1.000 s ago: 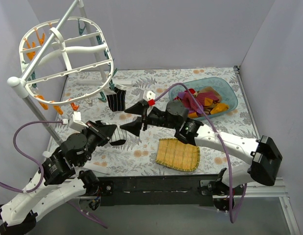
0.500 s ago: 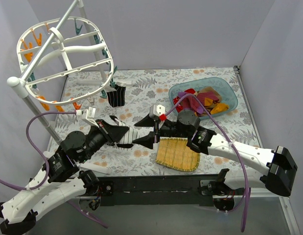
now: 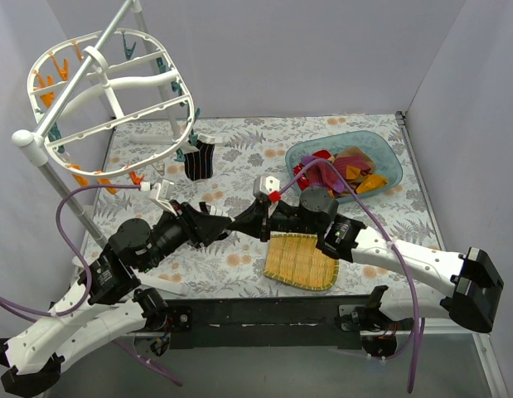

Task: Remove the socks clipped to the hanger
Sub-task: Remove the sock from the hanger, then place the sock in the bin.

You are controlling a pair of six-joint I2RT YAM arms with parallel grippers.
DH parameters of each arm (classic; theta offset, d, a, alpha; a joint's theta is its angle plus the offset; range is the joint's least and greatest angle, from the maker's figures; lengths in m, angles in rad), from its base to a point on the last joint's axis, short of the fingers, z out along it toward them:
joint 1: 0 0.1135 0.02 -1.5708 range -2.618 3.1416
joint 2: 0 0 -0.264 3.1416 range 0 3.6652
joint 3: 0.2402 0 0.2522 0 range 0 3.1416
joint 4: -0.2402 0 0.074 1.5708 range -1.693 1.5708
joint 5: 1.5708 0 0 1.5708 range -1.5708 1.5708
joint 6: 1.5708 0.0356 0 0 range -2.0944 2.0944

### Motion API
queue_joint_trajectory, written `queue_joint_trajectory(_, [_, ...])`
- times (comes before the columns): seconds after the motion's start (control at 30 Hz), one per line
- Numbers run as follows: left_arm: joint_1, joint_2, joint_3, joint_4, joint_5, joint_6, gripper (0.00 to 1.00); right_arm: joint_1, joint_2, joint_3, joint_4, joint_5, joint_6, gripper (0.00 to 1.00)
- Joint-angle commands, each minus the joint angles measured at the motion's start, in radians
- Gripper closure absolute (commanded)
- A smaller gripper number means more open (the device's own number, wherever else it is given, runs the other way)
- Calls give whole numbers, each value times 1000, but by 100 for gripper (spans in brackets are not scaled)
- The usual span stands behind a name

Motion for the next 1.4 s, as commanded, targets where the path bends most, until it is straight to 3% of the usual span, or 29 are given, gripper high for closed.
queue_joint_trajectory(0.0, [5,-14,-6,15,-15,5,50,-5,-19,-17,19,55,21,99])
queue_joint_trajectory(0.07, [5,-22,0,6,-44,3,34,-5,-28,-21,5,96,27,99])
queue_joint_trajectory(0.2, [7,-37,6,-17,-85,-1,24,-13,-62,-55,-65,301,37,99])
queue_joint_trajectory(0.4, [7,-38,15,-53,-147,-21,22,-186,-105,-40,-185,421,122,99])
queue_joint_trajectory(0.57, [5,-45,15,-41,-122,-24,21,-407,-142,-11,-286,467,204,99])
queue_joint_trajectory(0.8, [5,-34,9,-22,-73,-35,21,-744,-74,75,-338,464,294,99])
queue_joint_trajectory(0.93, [5,-48,6,-24,-62,-40,21,-916,25,164,-404,565,319,99])
queue_joint_trajectory(1.1, [5,-55,-2,-39,-70,-41,21,-1013,139,203,-415,581,336,99])
queue_joint_trajectory(1.27, [5,-51,0,-42,-62,-46,21,-1076,268,135,-377,535,391,99])
queue_joint_trajectory(1.3, [5,-52,1,-45,-64,-46,21,-1082,282,121,-374,536,402,97])
queue_joint_trajectory(1.37, [7,-55,4,-57,-67,-50,21,-1103,308,83,-354,506,418,80])
